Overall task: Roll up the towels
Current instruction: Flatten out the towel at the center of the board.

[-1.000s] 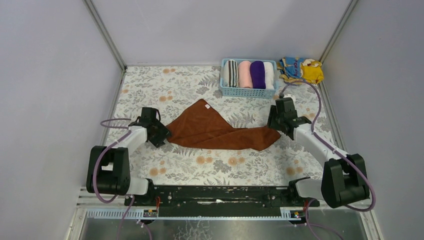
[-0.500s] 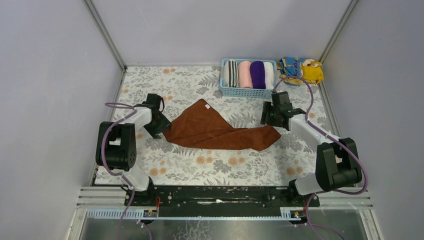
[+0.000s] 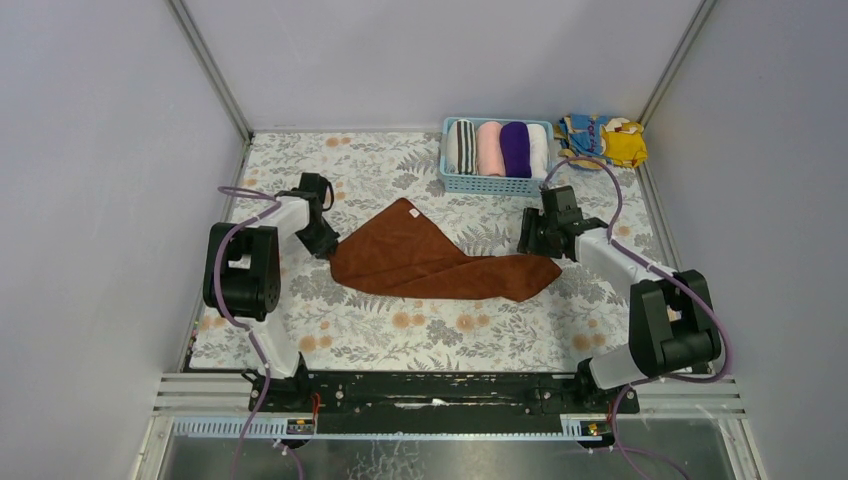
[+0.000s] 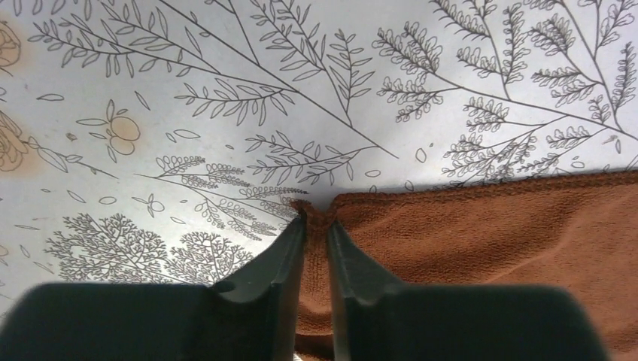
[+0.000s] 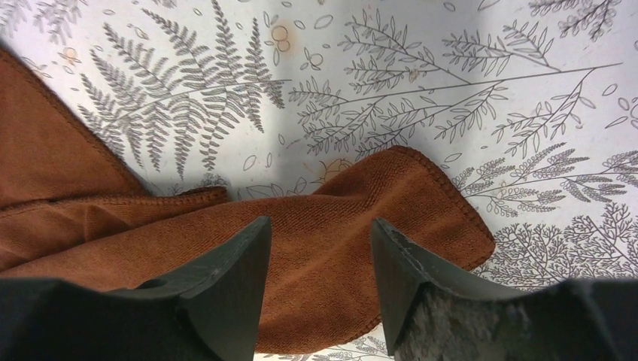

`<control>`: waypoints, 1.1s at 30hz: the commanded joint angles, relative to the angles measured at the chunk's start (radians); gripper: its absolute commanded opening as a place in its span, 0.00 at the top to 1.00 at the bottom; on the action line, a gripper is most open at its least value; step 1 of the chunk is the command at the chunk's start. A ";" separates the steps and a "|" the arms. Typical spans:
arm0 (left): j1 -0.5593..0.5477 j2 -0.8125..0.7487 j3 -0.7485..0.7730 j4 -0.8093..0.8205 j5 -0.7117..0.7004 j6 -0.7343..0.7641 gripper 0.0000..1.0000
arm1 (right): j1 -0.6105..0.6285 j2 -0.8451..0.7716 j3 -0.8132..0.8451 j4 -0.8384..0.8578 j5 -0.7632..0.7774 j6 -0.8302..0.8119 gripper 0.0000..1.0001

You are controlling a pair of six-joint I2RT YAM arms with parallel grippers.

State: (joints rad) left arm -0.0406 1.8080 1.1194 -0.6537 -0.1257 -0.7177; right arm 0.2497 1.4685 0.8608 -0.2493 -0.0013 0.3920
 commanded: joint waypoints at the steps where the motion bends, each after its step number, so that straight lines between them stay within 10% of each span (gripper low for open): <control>1: -0.009 0.036 -0.047 -0.035 -0.001 0.028 0.92 | 0.001 0.055 0.041 0.005 0.029 -0.006 0.41; 18: -0.007 -0.164 -0.040 -0.109 -0.071 0.079 1.00 | 0.007 0.330 0.182 -0.048 0.044 0.059 0.34; 21: -0.005 -0.172 -0.016 -0.117 -0.078 0.085 1.00 | 0.008 0.328 0.171 -0.056 0.022 0.054 0.45; 27: 0.033 -0.140 0.159 -0.169 -0.037 0.109 1.00 | 0.007 0.294 0.333 -0.088 -0.013 0.013 0.99; 33: 0.115 -0.126 0.429 -0.270 0.049 0.129 1.00 | 0.001 0.185 0.573 -0.114 0.052 -0.066 1.00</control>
State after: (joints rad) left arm 0.0143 1.6997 1.4357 -0.8478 -0.1226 -0.6182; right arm 0.2508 1.7786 1.2911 -0.3855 0.0124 0.3904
